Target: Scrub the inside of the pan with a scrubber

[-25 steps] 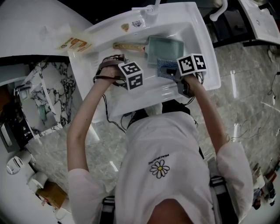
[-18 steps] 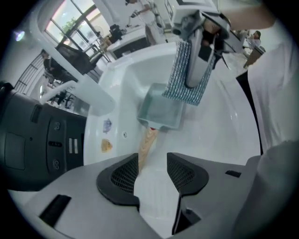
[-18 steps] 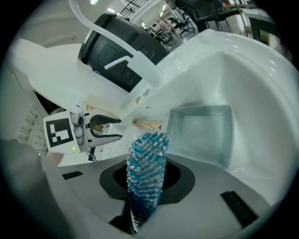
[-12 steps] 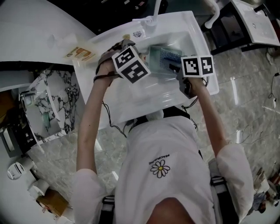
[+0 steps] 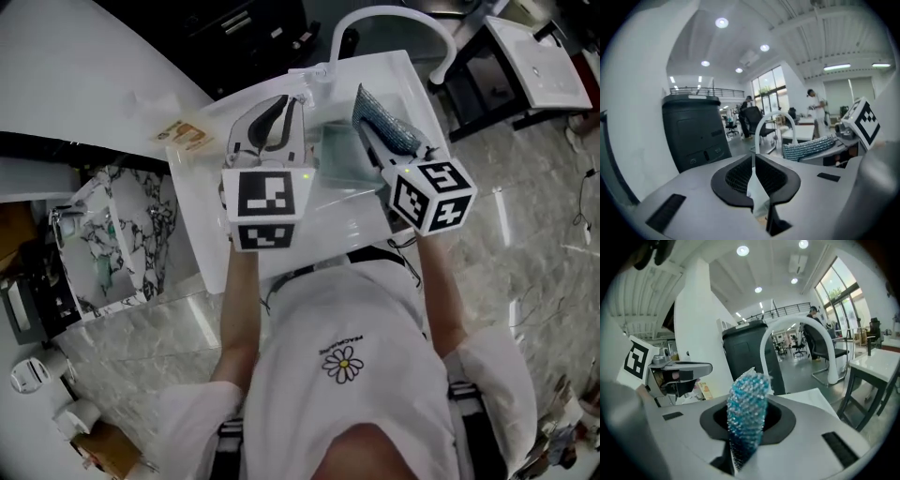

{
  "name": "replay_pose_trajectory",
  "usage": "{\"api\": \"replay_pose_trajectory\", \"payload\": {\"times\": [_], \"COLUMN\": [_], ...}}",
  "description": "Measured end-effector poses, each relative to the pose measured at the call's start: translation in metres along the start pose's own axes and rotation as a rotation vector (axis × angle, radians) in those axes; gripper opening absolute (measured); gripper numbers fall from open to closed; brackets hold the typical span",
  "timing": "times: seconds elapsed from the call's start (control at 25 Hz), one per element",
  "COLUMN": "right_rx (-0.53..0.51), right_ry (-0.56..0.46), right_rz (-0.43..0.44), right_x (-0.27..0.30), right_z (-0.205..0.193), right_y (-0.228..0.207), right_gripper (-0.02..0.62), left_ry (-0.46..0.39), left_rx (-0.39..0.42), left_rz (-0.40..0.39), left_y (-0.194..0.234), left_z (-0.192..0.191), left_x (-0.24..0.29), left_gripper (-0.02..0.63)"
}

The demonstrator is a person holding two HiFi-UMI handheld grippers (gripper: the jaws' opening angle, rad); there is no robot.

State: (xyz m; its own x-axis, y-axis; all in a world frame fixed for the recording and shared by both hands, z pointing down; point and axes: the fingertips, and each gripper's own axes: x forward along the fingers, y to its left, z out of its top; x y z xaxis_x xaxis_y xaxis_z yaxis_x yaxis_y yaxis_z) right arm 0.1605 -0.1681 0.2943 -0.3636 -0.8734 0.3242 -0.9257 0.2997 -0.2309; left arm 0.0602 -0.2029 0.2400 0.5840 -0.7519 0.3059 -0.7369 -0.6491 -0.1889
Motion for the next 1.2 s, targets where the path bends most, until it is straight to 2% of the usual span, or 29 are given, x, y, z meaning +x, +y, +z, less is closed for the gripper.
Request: {"api": "replay_pose_trajectory", "payload": {"times": [0.2, 0.24, 0.4, 0.72, 1.2], "right_rx": [-0.106, -0.128, -0.151, -0.145, -0.145], "right_ry": [-0.162, -0.182, -0.204, -0.213, -0.224], "right_rz": [-0.097, -0.116, -0.155, -0.184, -0.181], "right_x": [-0.025, -0.028, -0.034, -0.040, -0.039], "right_z": [0.015, 0.014, 0.000, -0.006, 0.001], "right_y": [0.013, 0.014, 0.016, 0.013, 0.012], "right_gripper": [0.058, 0.058, 0.057, 0.057, 0.057], "left_ry": [-0.176, -0.202, -0.229, -0.246, -0.251], "left_rx": [-0.267, -0.294, -0.270, -0.264, -0.243], "left_rz": [0.103, 0.125, 0.184, 0.205, 0.222], "left_y": [0.006, 0.007, 0.006, 0.008, 0.010], "left_z": [-0.003, -0.008, -0.022, -0.021, -0.019], "left_x": [-0.038, -0.043, -0.054, -0.056, -0.056], "left_gripper": [0.020, 0.019, 0.017, 0.017, 0.017]}}
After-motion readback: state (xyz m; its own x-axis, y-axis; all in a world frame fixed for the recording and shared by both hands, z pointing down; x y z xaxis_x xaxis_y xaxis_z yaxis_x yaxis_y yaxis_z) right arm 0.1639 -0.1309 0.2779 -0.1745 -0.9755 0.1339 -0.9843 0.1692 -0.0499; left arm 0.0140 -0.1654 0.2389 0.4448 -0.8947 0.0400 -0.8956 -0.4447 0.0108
